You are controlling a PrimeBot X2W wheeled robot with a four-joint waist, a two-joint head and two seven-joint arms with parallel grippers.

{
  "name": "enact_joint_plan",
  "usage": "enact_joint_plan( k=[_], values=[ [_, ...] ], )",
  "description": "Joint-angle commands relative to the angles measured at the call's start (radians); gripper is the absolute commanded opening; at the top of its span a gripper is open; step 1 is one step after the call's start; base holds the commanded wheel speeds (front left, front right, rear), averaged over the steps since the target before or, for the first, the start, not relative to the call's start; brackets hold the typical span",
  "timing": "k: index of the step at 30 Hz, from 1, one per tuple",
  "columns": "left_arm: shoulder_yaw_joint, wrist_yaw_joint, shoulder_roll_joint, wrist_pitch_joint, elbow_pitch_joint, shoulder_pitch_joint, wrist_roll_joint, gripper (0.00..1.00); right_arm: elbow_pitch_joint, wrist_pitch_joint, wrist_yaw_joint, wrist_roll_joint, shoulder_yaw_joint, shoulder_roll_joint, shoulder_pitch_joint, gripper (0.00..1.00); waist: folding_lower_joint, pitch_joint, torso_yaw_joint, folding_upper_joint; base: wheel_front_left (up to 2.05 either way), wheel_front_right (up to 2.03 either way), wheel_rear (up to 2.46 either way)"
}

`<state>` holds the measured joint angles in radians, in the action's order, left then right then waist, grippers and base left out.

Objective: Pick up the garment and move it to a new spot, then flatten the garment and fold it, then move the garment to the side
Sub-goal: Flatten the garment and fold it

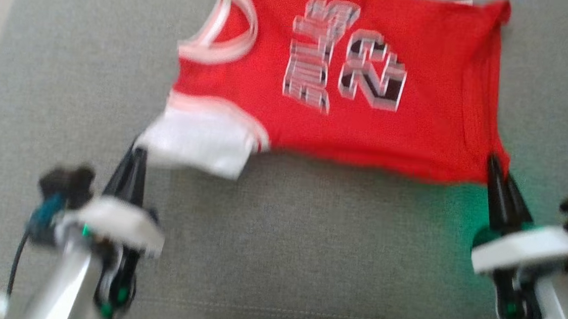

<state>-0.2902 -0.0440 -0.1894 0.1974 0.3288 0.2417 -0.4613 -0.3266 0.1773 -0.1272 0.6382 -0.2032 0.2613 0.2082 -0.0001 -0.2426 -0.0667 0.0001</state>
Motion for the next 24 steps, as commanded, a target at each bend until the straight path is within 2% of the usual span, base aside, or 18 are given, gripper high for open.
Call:
enact_joint_plan(
  k=[1, 4, 9, 15, 19, 24],
  values=[
    [0.045, -0.016, -0.038, -0.006, -0.065, 0.003, -0.003, 0.00, 0.050, -0.011, -0.003, -0.016, 0.000, 0.000, -0.017, 0.00, 0.0001, 0.021, -0.001, -0.0001, 0.00, 0.00, 0.00],
    [0.047, -0.080, -0.051, -0.077, -0.240, -0.147, -0.009, 0.00, 0.138, -0.079, -0.003, -0.087, 0.071, -0.028, -0.127, 0.00, 0.0001, 0.052, -0.004, -0.0001, 0.00, 0.00, 0.00],
    [0.048, -0.161, -0.073, -0.190, -0.475, -0.342, -0.021, 0.00, 0.274, -0.196, -0.003, -0.174, 0.161, -0.086, -0.277, 0.00, 0.0001, 0.092, -0.011, -0.0001, 0.00, 0.00, 0.00],
    [0.042, -0.226, -0.096, -0.286, -0.661, -0.486, -0.023, 0.00, 0.385, -0.309, -0.003, -0.238, 0.221, -0.139, -0.407, 0.00, 0.0001, 0.125, -0.015, -0.0001, 0.00, 0.00, 0.00],
    [0.037, -0.240, -0.107, -0.315, -0.718, -0.508, -0.019, 0.00, 0.421, -0.365, -0.003, -0.252, 0.242, -0.164, -0.440, 0.00, 0.0001, 0.134, -0.009, -0.0001, 0.00, 0.00, 0.00],
    [0.032, -0.207, -0.126, -0.343, -0.698, -0.437, -0.030, 0.00, 0.417, -0.425, -0.003, -0.263, 0.253, -0.178, -0.404, 0.00, 0.0001, 0.109, 0.007, -0.0001, 0.00, 0.00, 0.00]
  ],
)
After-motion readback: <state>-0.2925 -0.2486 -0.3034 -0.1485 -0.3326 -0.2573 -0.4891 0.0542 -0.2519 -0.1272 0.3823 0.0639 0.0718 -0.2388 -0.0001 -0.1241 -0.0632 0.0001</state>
